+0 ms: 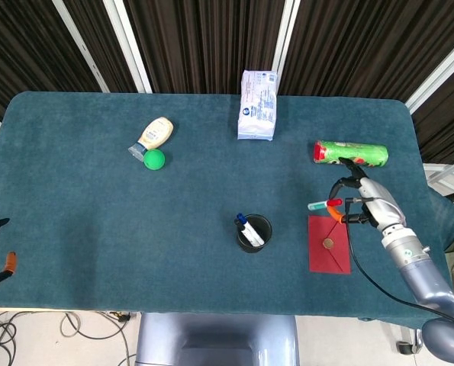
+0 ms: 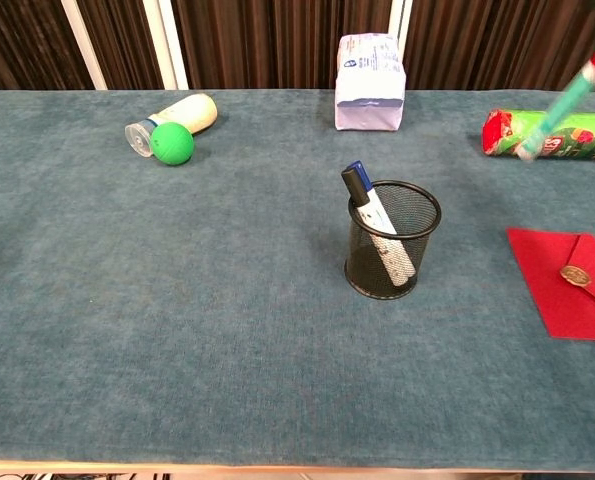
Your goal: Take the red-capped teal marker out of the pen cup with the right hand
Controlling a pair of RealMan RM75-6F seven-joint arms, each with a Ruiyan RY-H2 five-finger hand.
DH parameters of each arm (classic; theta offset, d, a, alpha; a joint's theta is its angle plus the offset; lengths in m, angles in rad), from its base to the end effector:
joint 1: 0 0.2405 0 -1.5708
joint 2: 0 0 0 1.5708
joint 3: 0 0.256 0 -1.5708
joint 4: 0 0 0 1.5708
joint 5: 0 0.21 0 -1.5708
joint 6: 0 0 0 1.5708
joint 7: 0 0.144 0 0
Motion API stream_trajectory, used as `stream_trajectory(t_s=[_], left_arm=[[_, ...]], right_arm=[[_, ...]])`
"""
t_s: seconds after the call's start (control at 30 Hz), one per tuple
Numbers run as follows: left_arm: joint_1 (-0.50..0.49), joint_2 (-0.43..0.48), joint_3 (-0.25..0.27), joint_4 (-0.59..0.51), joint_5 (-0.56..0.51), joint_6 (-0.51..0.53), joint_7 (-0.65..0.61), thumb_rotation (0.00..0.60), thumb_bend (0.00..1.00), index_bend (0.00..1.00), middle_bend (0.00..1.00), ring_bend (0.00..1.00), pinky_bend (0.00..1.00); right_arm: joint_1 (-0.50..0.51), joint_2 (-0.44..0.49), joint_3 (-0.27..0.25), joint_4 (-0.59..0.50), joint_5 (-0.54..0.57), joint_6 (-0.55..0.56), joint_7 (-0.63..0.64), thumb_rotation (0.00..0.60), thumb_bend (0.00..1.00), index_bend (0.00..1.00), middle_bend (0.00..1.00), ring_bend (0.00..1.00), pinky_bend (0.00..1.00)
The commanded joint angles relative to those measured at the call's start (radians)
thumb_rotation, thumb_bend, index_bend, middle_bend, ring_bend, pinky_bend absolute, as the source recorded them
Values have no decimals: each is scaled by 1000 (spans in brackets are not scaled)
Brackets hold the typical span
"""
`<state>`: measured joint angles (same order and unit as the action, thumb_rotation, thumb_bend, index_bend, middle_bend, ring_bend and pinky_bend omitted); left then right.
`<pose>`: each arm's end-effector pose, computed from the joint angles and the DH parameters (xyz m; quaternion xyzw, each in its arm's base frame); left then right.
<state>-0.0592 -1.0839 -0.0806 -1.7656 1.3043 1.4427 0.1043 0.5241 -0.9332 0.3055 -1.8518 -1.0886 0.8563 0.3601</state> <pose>-0.3127 0.1748 0.1629 -0.5354 -0.4501 -0.3457 0.6255 -0.1966 -0.3263 0.1600 0.5502 -0.5906 0.4594 0.3707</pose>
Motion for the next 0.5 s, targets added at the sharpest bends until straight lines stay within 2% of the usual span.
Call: stream_trajectory(t_s=[0.03, 0.23, 0.5], left_arm=[[0, 0, 0, -1, 0, 1, 0, 600, 456, 150, 26, 80, 44], [-1, 1, -2, 0, -4, -1, -3, 600, 456, 150, 26, 80, 44], [-1, 4, -1, 0, -5, -5, -8, 600, 457, 150, 26, 80, 44]], right_arm=[[-2, -61, -26, 51, -22, -23, 38, 600, 525, 610, 0, 0, 162], [21, -149, -38, 114, -37, -35, 49, 600, 525, 610, 0, 0, 162], [71, -241, -24, 162, 11, -56, 27, 600, 513, 610, 0, 0, 162]])
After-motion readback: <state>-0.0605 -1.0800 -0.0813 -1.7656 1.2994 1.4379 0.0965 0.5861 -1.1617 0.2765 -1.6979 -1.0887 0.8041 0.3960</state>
